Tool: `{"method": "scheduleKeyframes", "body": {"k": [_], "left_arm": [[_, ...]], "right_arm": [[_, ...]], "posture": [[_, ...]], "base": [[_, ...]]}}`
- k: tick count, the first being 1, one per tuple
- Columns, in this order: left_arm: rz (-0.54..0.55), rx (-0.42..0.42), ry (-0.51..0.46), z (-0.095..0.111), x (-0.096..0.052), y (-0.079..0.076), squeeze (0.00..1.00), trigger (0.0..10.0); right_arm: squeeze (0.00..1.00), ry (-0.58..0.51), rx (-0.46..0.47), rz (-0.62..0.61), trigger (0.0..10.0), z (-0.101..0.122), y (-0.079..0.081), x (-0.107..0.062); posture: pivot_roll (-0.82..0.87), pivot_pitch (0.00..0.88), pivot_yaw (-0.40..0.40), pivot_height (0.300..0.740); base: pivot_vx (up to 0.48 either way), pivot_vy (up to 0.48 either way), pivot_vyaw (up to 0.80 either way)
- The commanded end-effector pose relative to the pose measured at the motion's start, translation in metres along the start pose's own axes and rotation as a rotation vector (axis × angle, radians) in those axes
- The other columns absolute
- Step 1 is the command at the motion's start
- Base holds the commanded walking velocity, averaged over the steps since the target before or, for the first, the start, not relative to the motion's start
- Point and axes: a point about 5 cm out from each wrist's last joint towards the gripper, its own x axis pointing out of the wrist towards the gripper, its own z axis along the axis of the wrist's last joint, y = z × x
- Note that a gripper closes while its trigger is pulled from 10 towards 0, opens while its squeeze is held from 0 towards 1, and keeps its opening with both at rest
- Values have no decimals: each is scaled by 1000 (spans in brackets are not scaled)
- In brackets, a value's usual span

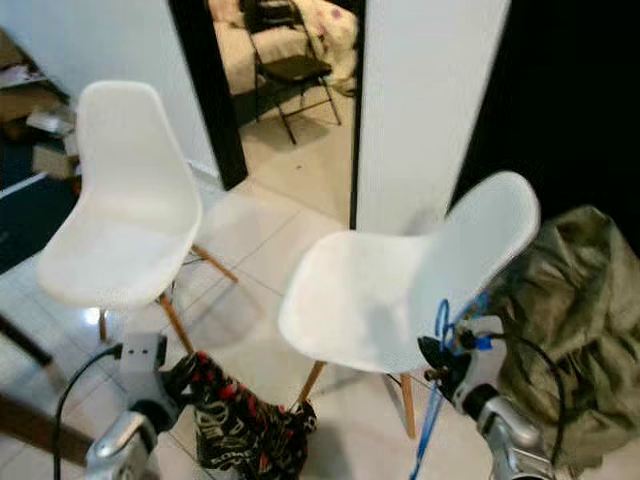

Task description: Hang hanger

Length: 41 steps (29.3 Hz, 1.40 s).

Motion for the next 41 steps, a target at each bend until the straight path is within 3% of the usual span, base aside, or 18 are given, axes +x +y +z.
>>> {"method": "scheduleKeyframes", "body": {"k": [1,19,23,32,41], "left_arm": [[-6,14,-1,0,-1,0,0,10000],[-8,17,5,0,0,0,0,10000],[-6,20,18,-1,0,1,0,10000],[13,35,27,-1,1,1,0,10000],[7,39,41,-2,2,1,0,10000]], "right_arm": [[0,28,-30,93,10000,-1,12,6],[0,109,-15,15,10000,-23,12,2],[0,130,-6,-100,10000,-25,2,1],[0,124,-14,-202,10000,-23,-8,-2],[0,129,-44,-202,10000,-24,-6,0]], "posture": [[-22,100,-12,740],[-16,104,-13,740],[-19,107,-9,740],[-18,109,-11,740],[-16,110,-10,740]], "base": [[0,0,756],[0,0,753],[0,0,0],[0,0,0],[0,0,662]]}}
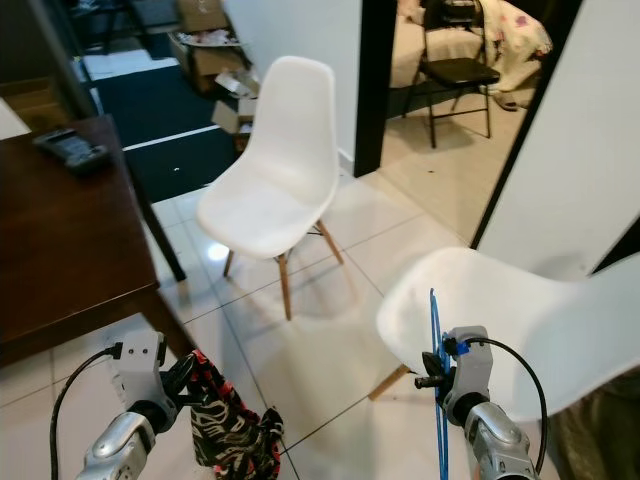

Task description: Hang hanger

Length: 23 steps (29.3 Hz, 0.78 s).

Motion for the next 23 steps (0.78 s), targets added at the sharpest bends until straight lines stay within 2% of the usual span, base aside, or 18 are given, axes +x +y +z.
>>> {"method": "scheduleKeyframes", "body": {"k": [1,23], "left_arm": [[6,11,25,-3,-2,4,0,10000],[12,-3,19,-3,-2,5,0,10000]], "right_arm": [[0,16,-4,-3,10000,-5,1,-1],[0,19,-6,15,10000,-7,2,-2]], "posture": [[-16,110,-10,740],[-16,113,-9,740]], "base": [[0,0,781],[0,0,778]]}}
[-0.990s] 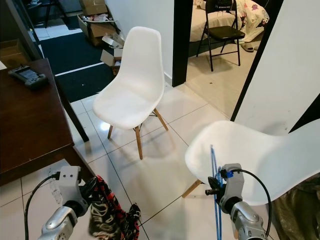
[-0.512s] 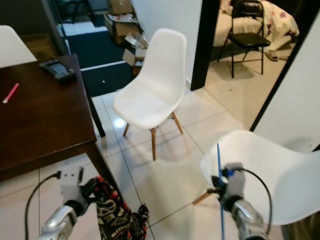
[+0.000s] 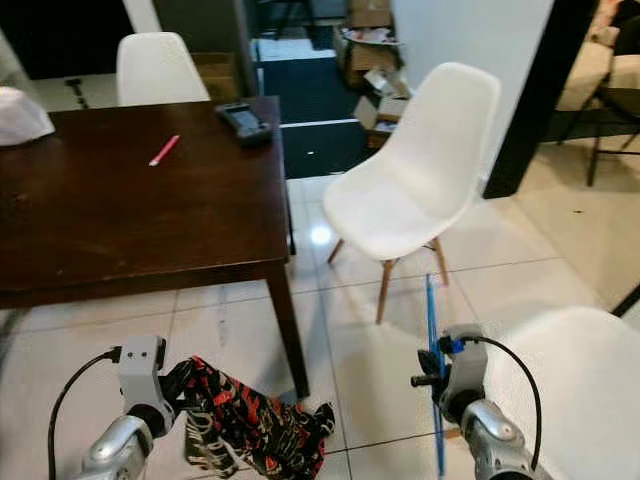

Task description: Hang hanger

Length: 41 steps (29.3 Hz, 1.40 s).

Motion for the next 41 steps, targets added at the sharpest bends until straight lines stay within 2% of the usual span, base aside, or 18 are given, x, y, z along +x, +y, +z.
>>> {"method": "scheduleKeyframes", "body": {"k": [1,13,14,18,21,23,24,27,30,33,34,36,37,39,40,41], "left_arm": [[12,0,-5,1,-2,4,0,10000],[23,-6,-33,4,-3,7,0,10000],[27,2,-70,13,-2,10,0,10000],[35,16,-118,27,0,14,0,10000],[52,44,-208,55,4,24,0,10000],[41,67,-258,72,7,24,0,10000],[41,67,-258,72,7,24,0,10000],[-24,77,-314,94,11,16,0,10000],[-67,79,-328,100,13,10,0,10000],[-170,57,-361,114,14,-5,0,10000],[-170,57,-361,114,14,-5,0,10000],[-262,37,-421,133,11,-21,0,10000],[-262,37,-421,133,11,-21,0,10000],[-302,39,-507,160,5,-32,0,10000],[-302,39,-507,160,5,-32,0,10000],[-301,55,-558,176,2,-35,0,10000]], "right_arm": [[0,-10,-7,15,10000,1,3,2],[0,-16,-7,26,10000,0,5,1],[0,-18,-6,26,10000,0,4,1],[0,-23,0,25,10000,0,4,1],[0,-25,10,19,10000,1,3,1],[0,-23,9,16,10000,1,3,1],[0,-23,9,16,10000,1,3,1],[0,-23,12,13,10000,1,3,1],[0,-24,12,12,10000,1,3,2],[0,-26,16,10,10000,2,3,2],[0,-26,16,10,10000,2,3,2],[0,-31,19,9,10000,2,2,2],[0,-31,19,9,10000,2,2,2],[0,-35,21,10,10000,3,2,2],[0,-35,21,10,10000,3,2,2],[0,-35,22,10,10000,3,2,2]], "posture": [[-16,113,-9,740],[-18,106,-11,740],[-13,106,-15,740],[-11,105,-16,740],[-11,105,-16,740],[-7,102,-14,740],[-7,102,-14,740],[-8,104,-13,740],[-7,105,-12,740],[-7,110,-9,740],[-7,110,-9,740],[-8,112,-9,740],[-8,112,-9,740],[-7,113,-11,740],[-7,113,-11,740],[-7,113,-11,740]], "base": [[0,0,781],[0,0,776],[0,0,775],[0,0,733],[0,0,0],[0,0,0],[0,0,0],[0,0,0],[0,0,0],[0,0,0],[0,0,0],[0,0,0],[0,0,0],[0,0,0],[0,0,0],[0,0,0]]}}
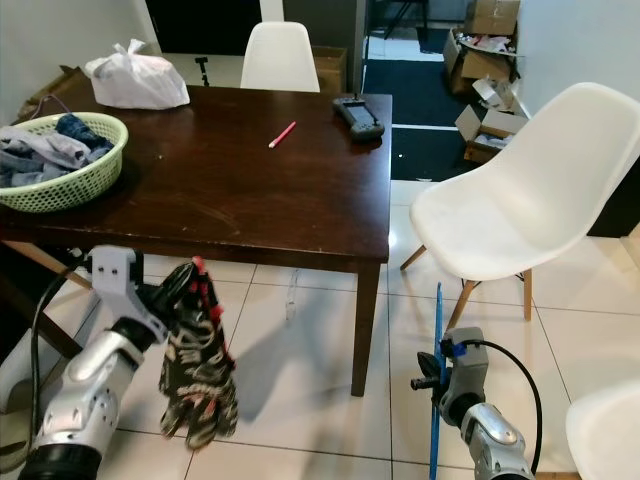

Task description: Hang hanger

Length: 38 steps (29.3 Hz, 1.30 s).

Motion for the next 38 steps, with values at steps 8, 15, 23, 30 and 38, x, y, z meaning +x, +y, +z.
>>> {"method": "scheduleKeyframes", "body": {"k": [8,15,23,30,38], "left_arm": [[66,148,-299,114,26,17,0,10000],[116,241,-374,158,26,31,0,10000],[144,301,-429,196,29,32,0,10000],[123,249,-382,184,37,27,0,10000],[80,209,-368,178,42,10,0,10000]], "right_arm": [[0,1,13,-2,10000,-2,0,-1],[0,0,12,-1,10000,-2,1,-1],[0,1,11,3,10000,-2,3,0],[0,-3,12,2,10000,-3,4,1],[0,-4,13,3,10000,-3,4,0]], "posture": [[1,116,-11,740],[3,114,-12,740],[7,113,-9,740],[2,113,-2,740],[3,111,1,740]], "base": [[33,0,0],[307,0,0],[387,0,0],[402,0,0],[405,0,0]]}}
